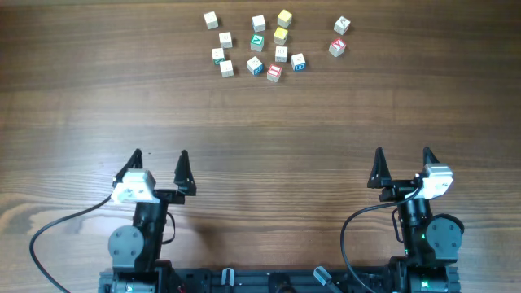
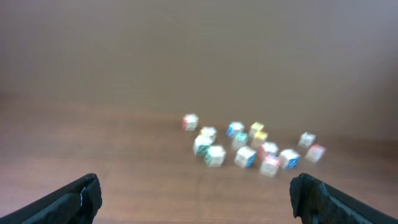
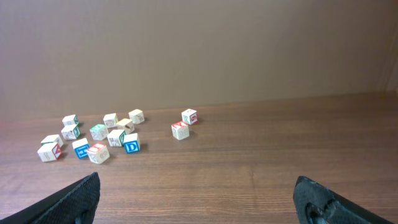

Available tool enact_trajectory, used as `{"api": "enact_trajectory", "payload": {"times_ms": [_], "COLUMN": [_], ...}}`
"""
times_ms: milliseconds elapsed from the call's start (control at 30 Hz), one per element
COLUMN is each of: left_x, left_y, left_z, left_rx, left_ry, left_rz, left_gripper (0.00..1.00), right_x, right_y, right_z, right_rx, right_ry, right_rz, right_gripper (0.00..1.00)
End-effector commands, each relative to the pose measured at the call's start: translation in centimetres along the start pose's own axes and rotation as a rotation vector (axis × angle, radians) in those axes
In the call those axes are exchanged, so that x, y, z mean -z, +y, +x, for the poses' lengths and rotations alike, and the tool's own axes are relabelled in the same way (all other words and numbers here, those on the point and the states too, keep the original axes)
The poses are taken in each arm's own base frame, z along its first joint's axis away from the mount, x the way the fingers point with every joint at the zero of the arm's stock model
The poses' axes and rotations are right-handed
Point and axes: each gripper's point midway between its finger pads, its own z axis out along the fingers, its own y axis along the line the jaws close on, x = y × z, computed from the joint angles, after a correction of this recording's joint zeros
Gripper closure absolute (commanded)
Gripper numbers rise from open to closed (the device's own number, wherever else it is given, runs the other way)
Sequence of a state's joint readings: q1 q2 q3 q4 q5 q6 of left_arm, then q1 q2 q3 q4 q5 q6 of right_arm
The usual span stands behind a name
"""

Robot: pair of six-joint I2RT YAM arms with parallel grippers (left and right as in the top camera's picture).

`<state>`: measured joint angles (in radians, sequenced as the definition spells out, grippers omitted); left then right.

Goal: Form a horizontal line
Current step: 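Reach the left gripper forward to the block cluster and grasp a block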

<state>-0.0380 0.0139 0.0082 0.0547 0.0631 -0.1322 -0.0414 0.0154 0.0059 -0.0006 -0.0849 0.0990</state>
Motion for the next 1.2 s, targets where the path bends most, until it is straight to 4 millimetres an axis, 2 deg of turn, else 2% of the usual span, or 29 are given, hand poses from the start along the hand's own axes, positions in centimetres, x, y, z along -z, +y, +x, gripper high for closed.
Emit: {"api": "enact_trajectory", "payload": {"times_ms": [0,167,400,600,900,1033,1167], "left_x": [0.4,0.5,-0.6,-3.5,-8.1,-10.2,-12.3], "left_y": [-2.7,-3.0,-3.9,-4.3,-4.9,-6.5,-9.0], "left_z": [-1.3,-2.8,-7.3,-10.2,-12.2,-12.9,-13.4], "left_rx": [-0.015,-0.009,-0.018,0.002,0.042,0.046,0.036], "left_ry": [-0.016,0.029,0.044,0.187,0.441,0.507,0.556], "left_rz": [0.147,0.137,0.134,0.108,0.083,0.122,0.179], "left_gripper": [0.0,0.0,0.0,0.0,0.0,0.0,0.0], "right_x": [0.1,0.0,0.1,0.1,0.1,0.1,0.1], "right_y": [-0.2,-0.2,-0.2,-0.2,-0.2,-0.2,-0.2], "right_z": [-0.2,-0.2,-0.2,-0.2,-0.2,-0.2,-0.2], "right_rx": [0.019,0.019,0.019,0.019,0.019,0.019,0.018], "right_ry": [-0.011,-0.011,-0.011,-0.011,-0.011,-0.011,-0.011], "right_rz": [0.009,0.009,0.009,0.009,0.009,0.009,0.009], "right_gripper": [0.0,0.0,0.0,0.0,0.0,0.0,0.0]}}
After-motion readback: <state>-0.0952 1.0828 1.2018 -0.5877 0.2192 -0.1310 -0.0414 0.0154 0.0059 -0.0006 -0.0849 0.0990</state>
